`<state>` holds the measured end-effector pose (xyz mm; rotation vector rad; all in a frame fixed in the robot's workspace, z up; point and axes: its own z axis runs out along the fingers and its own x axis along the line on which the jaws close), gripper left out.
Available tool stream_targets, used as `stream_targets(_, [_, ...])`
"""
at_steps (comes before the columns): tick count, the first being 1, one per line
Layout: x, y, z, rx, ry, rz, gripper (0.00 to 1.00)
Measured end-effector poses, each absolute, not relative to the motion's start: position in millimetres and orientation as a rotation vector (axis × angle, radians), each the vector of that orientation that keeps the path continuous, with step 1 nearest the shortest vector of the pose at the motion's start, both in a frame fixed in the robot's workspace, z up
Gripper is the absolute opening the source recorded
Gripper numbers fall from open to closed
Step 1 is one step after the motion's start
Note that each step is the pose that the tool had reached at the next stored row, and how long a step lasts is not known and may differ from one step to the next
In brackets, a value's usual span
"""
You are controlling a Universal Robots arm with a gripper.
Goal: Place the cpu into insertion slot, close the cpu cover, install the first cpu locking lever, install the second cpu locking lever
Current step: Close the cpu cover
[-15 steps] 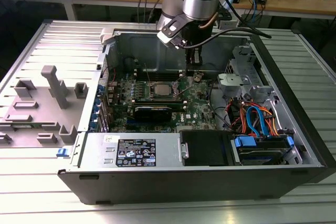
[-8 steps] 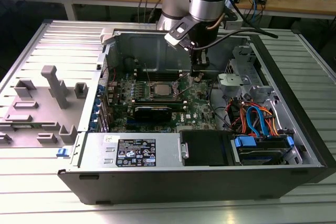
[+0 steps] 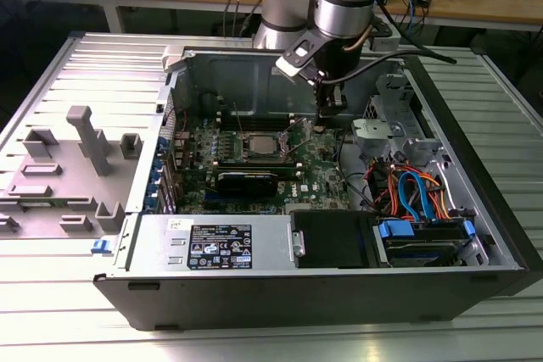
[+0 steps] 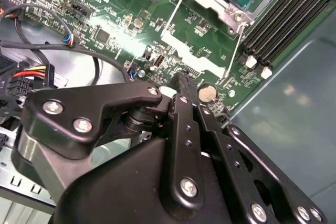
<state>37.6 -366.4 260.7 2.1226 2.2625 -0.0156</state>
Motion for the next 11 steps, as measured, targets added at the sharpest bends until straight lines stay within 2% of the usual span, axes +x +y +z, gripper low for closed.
stream_targets(11, [33,-366,247,2.123,2.262,-0.016,0.11])
